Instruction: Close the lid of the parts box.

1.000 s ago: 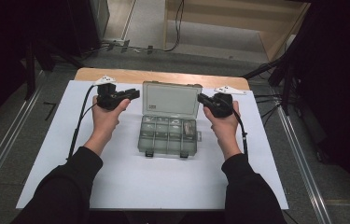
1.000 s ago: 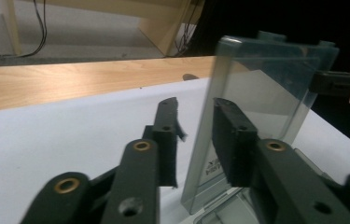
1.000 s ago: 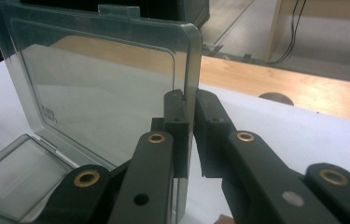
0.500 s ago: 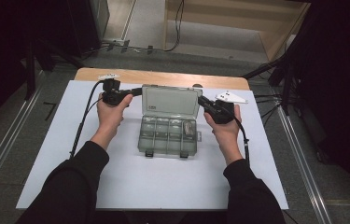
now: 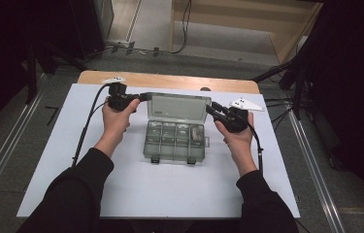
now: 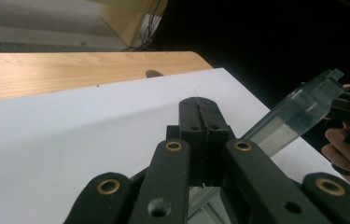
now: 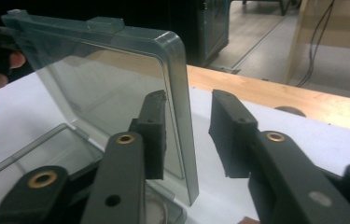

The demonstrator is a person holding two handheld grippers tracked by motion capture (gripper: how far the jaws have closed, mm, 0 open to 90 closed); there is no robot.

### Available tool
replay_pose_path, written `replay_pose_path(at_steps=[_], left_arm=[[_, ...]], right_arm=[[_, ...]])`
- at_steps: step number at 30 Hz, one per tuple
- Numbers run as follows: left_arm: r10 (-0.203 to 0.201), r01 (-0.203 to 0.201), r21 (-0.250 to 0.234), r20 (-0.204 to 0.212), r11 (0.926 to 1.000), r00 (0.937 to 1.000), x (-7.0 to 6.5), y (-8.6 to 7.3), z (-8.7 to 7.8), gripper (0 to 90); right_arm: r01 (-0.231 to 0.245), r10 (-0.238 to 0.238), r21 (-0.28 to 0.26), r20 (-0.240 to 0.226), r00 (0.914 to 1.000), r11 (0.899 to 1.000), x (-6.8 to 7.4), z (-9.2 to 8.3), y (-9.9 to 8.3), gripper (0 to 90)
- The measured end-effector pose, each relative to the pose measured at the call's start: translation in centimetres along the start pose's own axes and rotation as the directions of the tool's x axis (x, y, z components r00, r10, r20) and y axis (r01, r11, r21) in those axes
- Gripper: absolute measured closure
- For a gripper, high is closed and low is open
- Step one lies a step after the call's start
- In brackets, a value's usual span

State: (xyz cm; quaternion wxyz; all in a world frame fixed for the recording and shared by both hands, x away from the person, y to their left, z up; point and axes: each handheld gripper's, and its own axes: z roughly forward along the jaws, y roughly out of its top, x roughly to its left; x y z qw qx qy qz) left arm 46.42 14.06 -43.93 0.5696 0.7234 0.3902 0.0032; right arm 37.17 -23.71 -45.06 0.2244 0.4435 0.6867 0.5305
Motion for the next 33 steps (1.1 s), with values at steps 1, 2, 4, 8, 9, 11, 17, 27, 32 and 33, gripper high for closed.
replay_pose_path(at_steps=[1, 2, 4, 8, 9, 11, 17, 27, 32, 33], left_arm=[[0.004, -0.004, -0.002, 0.002, 1.0, 1.0, 0.0, 0.0, 0.0, 89.0], [0.001, -0.001, -0.003, 0.007, 1.0, 1.0, -0.1, -0.1, -0.1, 89.0], [0.005, -0.005, -0.006, 0.015, 1.0, 0.9999, -0.1, -0.2, -0.2, 89.0], [0.02, -0.02, -0.001, 0.028, 0.9998, 0.9994, -0.4, -0.4, -0.4, 89.0], [0.024, -0.024, -0.004, 0.033, 0.9997, 0.9992, -0.5, -0.4, -0.5, 89.0], [0.026, -0.026, -0.004, 0.04, 0.9997, 0.9989, -0.8, -0.5, -0.6, 89.0], [0.041, -0.041, -0.01, 0.057, 0.9991, 0.9975, -1.5, -0.9, -1.3, 89.0], [0.075, -0.075, -0.006, 0.043, 0.9972, 0.9962, -2.9, -1.9, -2.5, 89.0], [0.082, -0.081, -0.014, 0.04, 0.9966, 0.9958, -3.7, -2.9, -3.3, 89.1], [0.086, -0.085, -0.018, 0.042, 0.9962, 0.9954, -3.8, -3.1, -3.4, 89.0]], right_arm=[[-0.005, 0.005, 0.002, -0.01, 0.9999, 1.0, -0.1, -0.3, -0.1, 62.0], [-0.006, 0.006, 0.005, -0.017, 0.9998, 1.0, -0.2, -0.6, -0.2, 61.6], [-0.013, 0.014, 0.006, -0.031, 0.9994, 1.0, -0.3, -1.2, -0.4, 61.5], [-0.041, 0.041, 0.0, -0.039, 0.9984, 0.999, -1.0, -2.5, -0.9, 62.6], [-0.05, 0.05, -0.002, -0.036, 0.9981, 0.999, -1.2, -2.7, -1.0, 65.1], [-0.067, 0.067, 0.007, -0.022, 0.9975, 0.998, -1.5, -2.9, -1.2, 71.0], [-0.067, 0.067, 0.022, 0.004, 0.9978, 0.998, -0.7, -2.9, -0.8, 81.8], [-0.091, 0.092, 0.027, -0.009, 0.9958, 0.995, 0.7, -2.8, -0.6, 87.6], [-0.071, 0.07, 0.049, 0.012, 0.9975, 0.996, 1.3, -3.0, -0.8, 87.8], [-0.068, 0.067, 0.049, 0.009, 0.9977, 0.997, 1.4, -3.1, -0.9, 87.8]])
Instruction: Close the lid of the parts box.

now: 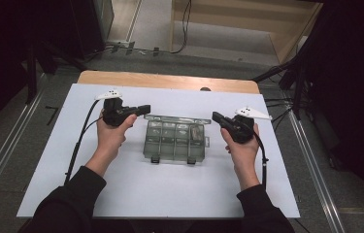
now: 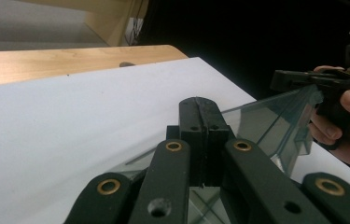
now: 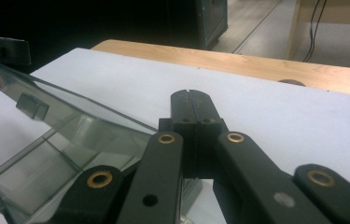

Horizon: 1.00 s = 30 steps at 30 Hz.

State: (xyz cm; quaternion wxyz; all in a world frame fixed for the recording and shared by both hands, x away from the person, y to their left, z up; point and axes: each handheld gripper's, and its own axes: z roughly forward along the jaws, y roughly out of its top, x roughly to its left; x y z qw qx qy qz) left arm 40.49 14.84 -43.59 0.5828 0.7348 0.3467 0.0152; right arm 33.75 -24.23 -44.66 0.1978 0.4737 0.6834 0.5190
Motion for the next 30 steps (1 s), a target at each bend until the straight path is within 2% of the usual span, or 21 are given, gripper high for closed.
replay_pose_path(at_steps=[4, 7, 10, 15, 20, 23, 26, 28, 30], left_arm=[[0.015, -0.015, -0.005, -0.002, 0.9999, 0.9999, -0.7, -0.8, -0.6, 89.1], [0.016, -0.016, -0.012, 0.006, 0.9998, 0.9999, -1.3, -1.4, -1.1, 89.1], [0.04, -0.04, -0.007, -0.004, 0.9992, 0.9992, -2.1, -2.1, -1.5, 89.1], [0.048, -0.048, -0.003, -0.009, 0.9989, 0.9988, -2.9, -3.7, -2.1, 89.1], [0.043, -0.043, -0.001, -0.015, 0.9991, 0.999, -3.4, -5.5, -2.5, 89.1], [0.049, -0.049, -0.005, -0.023, 0.9988, 0.9985, -3.7, -6.5, -2.7, 89.1], [0.054, -0.054, 0.012, -0.017, 0.9985, 0.9984, -3.8, -7.3, -2.4, 89.1], [0.052, -0.052, -0.001, -0.009, 0.9987, 0.9986, -4.0, -7.7, -2.5, 89.1], [0.061, -0.061, 0.001, -0.029, 0.9981, 0.9977, -4.2, -8.1, -2.6, 89.0]], right_arm=[[0.024, -0.024, -0.003, -0.004, 0.9997, 1.0, 0.4, -0.2, -0.6, 87.9], [0.028, -0.028, -0.008, -0.009, 0.9996, 1.0, 0.6, -0.5, -1.1, 87.9], [0.021, -0.021, -0.008, -0.013, 0.9997, 1.0, 1.0, -0.9, -1.5, 87.9], [0.033, -0.034, -0.02, -0.025, 0.9991, 0.999, 2.1, -1.7, -2.4, 87.9], [0.069, -0.07, -0.017, -0.034, 0.997, 0.997, 3.6, -2.2, -3.5, 87.8], [0.114, -0.114, 0.006, -0.007, 0.9934, 0.993, 4.5, -2.2, -4.2, 87.8], [0.069, -0.069, 0.005, -0.009, 0.9976, 0.998, 4.6, -2.3, -5.0, 87.8], [0.039, -0.039, 0.01, -0.007, 0.9992, 0.999, 4.4, -2.3, -5.4, 87.8], [0.035, -0.035, 0.013, -0.002, 0.9994, 0.999, 4.4, -2.3, -5.7, 87.8]])
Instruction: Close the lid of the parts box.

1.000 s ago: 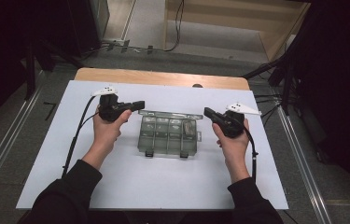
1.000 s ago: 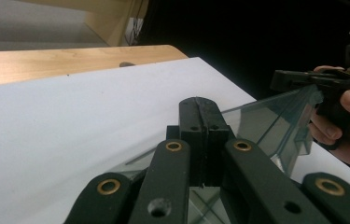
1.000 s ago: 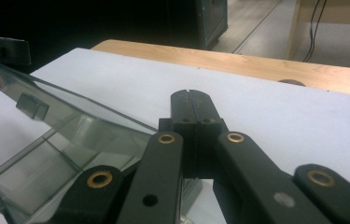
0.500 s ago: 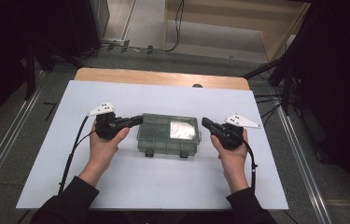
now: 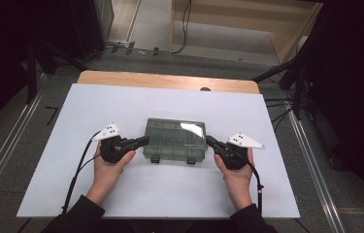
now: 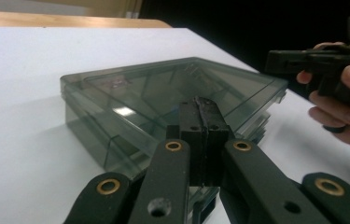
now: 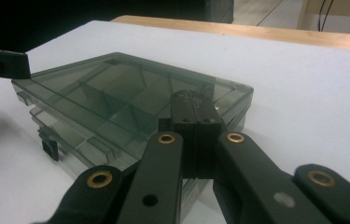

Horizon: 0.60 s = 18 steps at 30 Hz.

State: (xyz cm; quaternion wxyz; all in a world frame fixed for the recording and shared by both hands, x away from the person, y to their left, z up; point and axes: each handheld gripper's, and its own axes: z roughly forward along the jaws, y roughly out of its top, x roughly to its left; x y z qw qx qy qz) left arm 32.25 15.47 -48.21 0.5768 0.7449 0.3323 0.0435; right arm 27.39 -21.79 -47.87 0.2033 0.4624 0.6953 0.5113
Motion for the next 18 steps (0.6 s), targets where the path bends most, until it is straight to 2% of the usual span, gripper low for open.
replay_pose_path(at_steps=[2, 5, 7, 11, 13, 16, 18], left_arm=[[-0.011, 0.011, -0.006, -0.005, 0.9999, 0.9999, 0.0, -0.3, -0.2, 89.1], [0.004, -0.004, 0.003, -0.024, 1.0, 0.9997, 0.0, -0.6, -0.2, 89.1], [0.001, 0.0, 0.011, -0.035, 0.9999, 0.9994, 0.0, -0.9, 0.0, 89.1], [-0.003, 0.005, 0.04, -0.066, 0.9992, 0.9978, 0.0, -1.3, 0.4, 89.1], [-0.01, 0.013, 0.036, -0.065, 0.9993, 0.9978, 0.1, -1.5, 0.4, 89.1], [-0.005, 0.008, 0.038, -0.077, 0.9992, 0.997, 0.1, -1.5, 0.5, 89.1], [-0.004, 0.007, 0.038, -0.079, 0.9993, 0.9969, 0.0, -1.5, 0.5, 89.1]], right_arm=[[0.008, -0.008, 0.009, 0.001, 1.0, 1.0, 0.2, 0.1, -0.4, 87.8], [0.008, -0.008, 0.006, -0.001, 1.0, 1.0, 0.3, 0.4, -0.9, 87.9], [0.012, -0.012, 0.008, 0.0, 0.9999, 1.0, 0.5, 0.5, -1.1, 87.8], [0.018, -0.018, 0.034, 0.001, 0.9998, 0.999, 0.7, 1.0, -1.6, 87.8], [0.01, -0.01, 0.053, 0.001, 1.0, 0.999, 0.7, 1.4, -2.0, 87.9], [0.008, -0.008, 0.039, -0.008, 0.9999, 0.999, 0.7, 1.5, -2.4, 87.9], [0.028, -0.028, 0.036, -0.004, 0.9996, 0.999, 0.7, 1.5, -2.5, 87.9]])
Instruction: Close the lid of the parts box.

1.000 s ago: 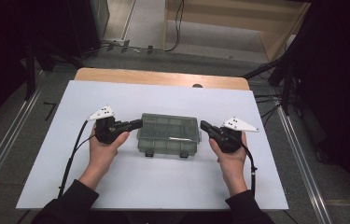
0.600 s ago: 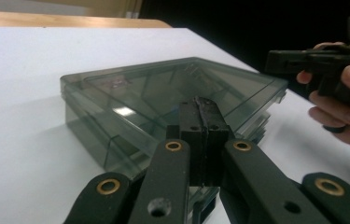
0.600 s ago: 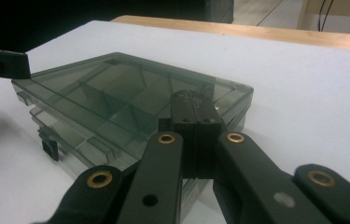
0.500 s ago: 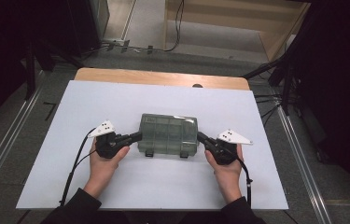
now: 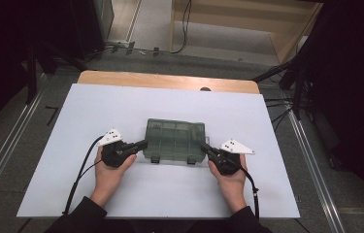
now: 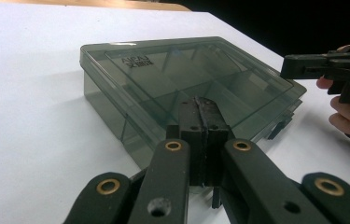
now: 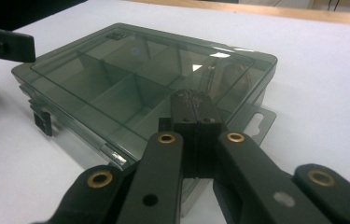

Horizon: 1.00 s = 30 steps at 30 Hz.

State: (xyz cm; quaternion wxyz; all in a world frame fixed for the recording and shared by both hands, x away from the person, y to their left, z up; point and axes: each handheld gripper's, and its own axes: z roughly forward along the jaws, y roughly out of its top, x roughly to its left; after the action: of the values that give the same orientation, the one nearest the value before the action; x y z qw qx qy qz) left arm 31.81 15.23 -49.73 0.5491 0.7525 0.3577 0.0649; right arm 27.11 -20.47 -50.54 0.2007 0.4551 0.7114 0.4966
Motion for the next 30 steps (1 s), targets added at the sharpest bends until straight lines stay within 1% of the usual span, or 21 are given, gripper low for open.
replay_pose_path(at_steps=[1, 3, 6, 7, 8, 9, 10, 12, 13, 16, 20, 23, 25, 27, 28, 29, 30], left_arm=[[-0.006, 0.006, -0.002, 0.002, 1.0, 1.0, 0.0, 0.0, 0.0, 89.1], [-0.005, 0.005, -0.003, 0.003, 1.0, 1.0, 0.0, -0.1, 0.1, 89.2], [0.033, -0.033, -0.009, -0.017, 0.9994, 0.9993, -0.3, -0.2, 0.1, 89.2], [0.038, -0.037, 0.022, -0.032, 0.9991, 0.9988, -0.3, -0.3, 0.3, 89.2], [0.031, -0.031, 0.009, -0.013, 0.9995, 0.9994, -0.3, -0.4, 0.4, 89.3], [0.03, -0.03, 0.008, -0.015, 0.9995, 0.9994, -0.3, -0.5, 0.4, 89.3], [0.033, -0.033, 0.01, -0.02, 0.9994, 0.9992, -0.4, -0.4, 0.4, 89.3], [0.035, -0.035, 0.015, -0.024, 0.9993, 0.9991, -0.4, -0.4, 0.4, 89.2], [0.03, -0.029, 0.015, -0.02, 0.9995, 0.9994, -0.4, -0.4, 0.4, 89.3], [0.019, -0.018, 0.013, -0.014, 0.9997, 0.9997, -0.3, -0.4, 0.4, 89.2], [0.029, -0.029, 0.014, -0.019, 0.9995, 0.9994, -0.4, -0.4, 0.4, 89.2], [0.039, -0.038, 0.014, -0.024, 0.9992, 0.999, -0.4, -0.4, 0.4, 89.2], [0.028, -0.028, 0.011, -0.014, 0.9995, 0.9995, -0.3, -0.4, 0.4, 89.1], [0.028, -0.028, 0.01, -0.018, 0.9996, 0.9994, -0.3, -0.4, 0.3, 88.7], [0.033, -0.032, 0.007, -0.019, 0.9994, 0.9993, -0.4, -0.3, 0.2, 86.3], [0.043, -0.043, 0.004, -0.024, 0.9991, 0.9988, -0.5, -0.3, 0.1, 78.6], [0.052, -0.052, 0.001, -0.028, 0.9987, 0.9983, -0.5, -0.3, 0.0, 72.0]], right_arm=[[0.013, -0.013, -0.007, 0.004, 0.9999, 1.0, 0.0, 0.0, -0.1, 87.9], [0.023, -0.023, -0.014, 0.008, 0.9997, 1.0, 0.1, 0.1, -0.2, 87.9], [0.02, -0.02, -0.015, 0.009, 0.9998, 1.0, 0.2, 0.1, -0.2, 87.9], [0.017, -0.017, -0.013, 0.005, 0.9998, 1.0, 0.3, 0.2, -0.2, 87.9], [0.001, -0.001, -0.003, -0.009, 1.0, 1.0, 0.4, 0.2, -0.1, 87.9], [-0.003, 0.003, 0.02, -0.01, 0.9999, 1.0, 0.6, 0.4, -0.1, 87.9], [0.007, -0.007, 0.028, -0.007, 1.0, 1.0, 0.8, 0.4, 0.0, 87.9], [0.056, -0.057, 0.039, 0.032, 0.9979, 0.998, 1.3, 0.3, 0.1, 87.9], [0.066, -0.067, 0.043, 0.031, 0.9973, 0.997, 1.3, 0.3, 0.1, 87.9], [0.037, -0.038, 0.047, 0.012, 0.9992, 0.998, 1.1, 0.3, -0.1, 88.0], [0.041, -0.042, 0.04, 0.007, 0.9991, 0.998, 1.0, 0.3, -0.3, 88.2], [0.046, -0.046, 0.019, 0.005, 0.9989, 0.999, 1.0, 0.4, -0.6, 88.2], [0.032, -0.032, 0.026, -0.007, 0.9995, 0.999, 0.8, 0.4, -0.4, 88.1], [0.036, -0.036, 0.016, -0.024, 0.9991, 0.999, 0.6, 0.4, -0.5, 87.9], [0.023, -0.022, 0.019, -0.038, 0.999, 1.0, 0.4, 0.3, -0.5, 86.9], [-0.005, 0.006, 0.025, -0.054, 0.9985, 1.0, 0.2, 0.2, -0.3, 74.8], [-0.032, 0.033, 0.018, -0.06, 0.9977, 0.999, 0.1, 0.0, -0.1, 67.9]])
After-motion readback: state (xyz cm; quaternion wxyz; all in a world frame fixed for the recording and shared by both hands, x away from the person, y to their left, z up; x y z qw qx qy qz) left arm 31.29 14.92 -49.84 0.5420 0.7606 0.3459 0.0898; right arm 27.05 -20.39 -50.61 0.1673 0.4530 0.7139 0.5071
